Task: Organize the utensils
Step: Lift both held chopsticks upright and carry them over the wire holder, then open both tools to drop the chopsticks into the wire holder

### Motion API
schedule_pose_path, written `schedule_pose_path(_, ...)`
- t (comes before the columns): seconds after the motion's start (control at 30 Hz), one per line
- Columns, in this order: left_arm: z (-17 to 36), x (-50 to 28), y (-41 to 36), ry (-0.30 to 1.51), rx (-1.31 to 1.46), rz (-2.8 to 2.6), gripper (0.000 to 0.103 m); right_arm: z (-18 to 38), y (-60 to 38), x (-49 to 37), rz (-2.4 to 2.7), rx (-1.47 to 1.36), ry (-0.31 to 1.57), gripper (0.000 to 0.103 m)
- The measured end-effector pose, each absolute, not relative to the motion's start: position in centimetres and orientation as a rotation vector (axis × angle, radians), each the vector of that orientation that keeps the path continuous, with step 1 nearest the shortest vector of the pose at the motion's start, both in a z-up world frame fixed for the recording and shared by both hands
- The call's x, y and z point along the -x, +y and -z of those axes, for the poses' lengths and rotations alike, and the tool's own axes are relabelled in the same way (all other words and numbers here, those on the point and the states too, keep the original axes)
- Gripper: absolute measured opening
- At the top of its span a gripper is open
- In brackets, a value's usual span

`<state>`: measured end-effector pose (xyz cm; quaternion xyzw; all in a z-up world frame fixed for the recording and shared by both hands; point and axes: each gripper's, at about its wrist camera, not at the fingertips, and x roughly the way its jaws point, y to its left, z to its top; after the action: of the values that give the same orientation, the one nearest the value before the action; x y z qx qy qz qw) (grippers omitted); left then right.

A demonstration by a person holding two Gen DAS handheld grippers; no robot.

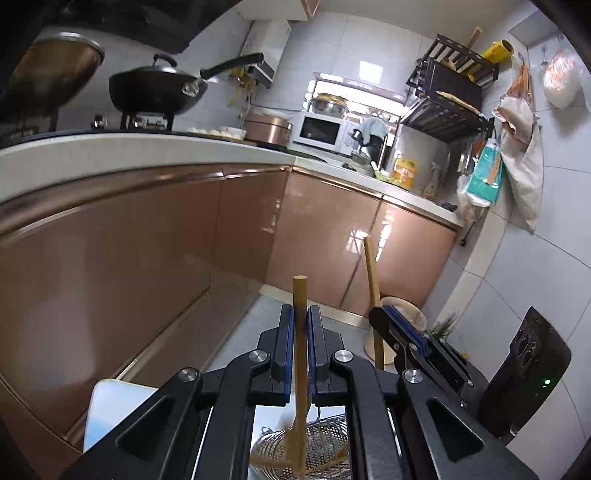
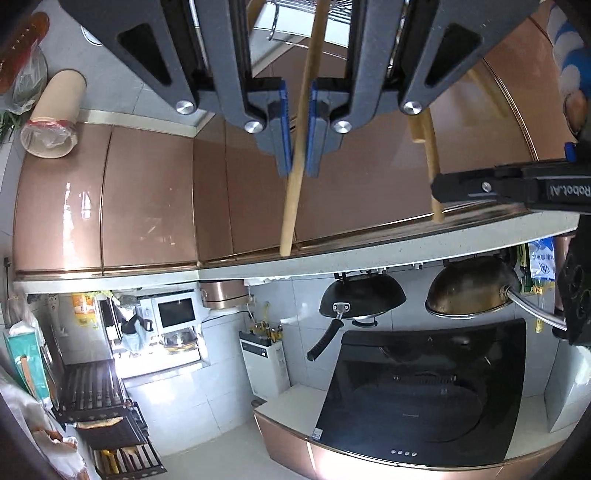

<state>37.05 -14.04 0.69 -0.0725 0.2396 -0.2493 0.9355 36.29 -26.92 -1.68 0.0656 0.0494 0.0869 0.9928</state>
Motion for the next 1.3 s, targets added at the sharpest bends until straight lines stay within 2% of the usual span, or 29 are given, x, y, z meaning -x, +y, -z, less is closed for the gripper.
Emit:
schedule_pose_path(0.77,1.4,-37.7,-14.9,0.493,0.129,0.532,0.006,1.8,-27.1,-35.0,-0.213,-0.096,0.091,0.007)
schedule_pose_path(1.13,1.4,-36.8,-14.4,0.508,0.124,0.512,0.006,3.8,-27.6,-33.9,-0.198,-0.112,0.185,0.007)
schedule_pose_path(1.23,1.4,-36.3,-14.0,0.515,0.121,0.507,0.010,3.8,-28.0,-33.2,-0.184,-0.114,0.196,0.008)
schedule_pose_path(1.3,1.3,-35.8,-13.7,0.519,0.125,0.503,0.017,3.7,-28.2,-32.6,-0.174,-0.109,0.206,0.008)
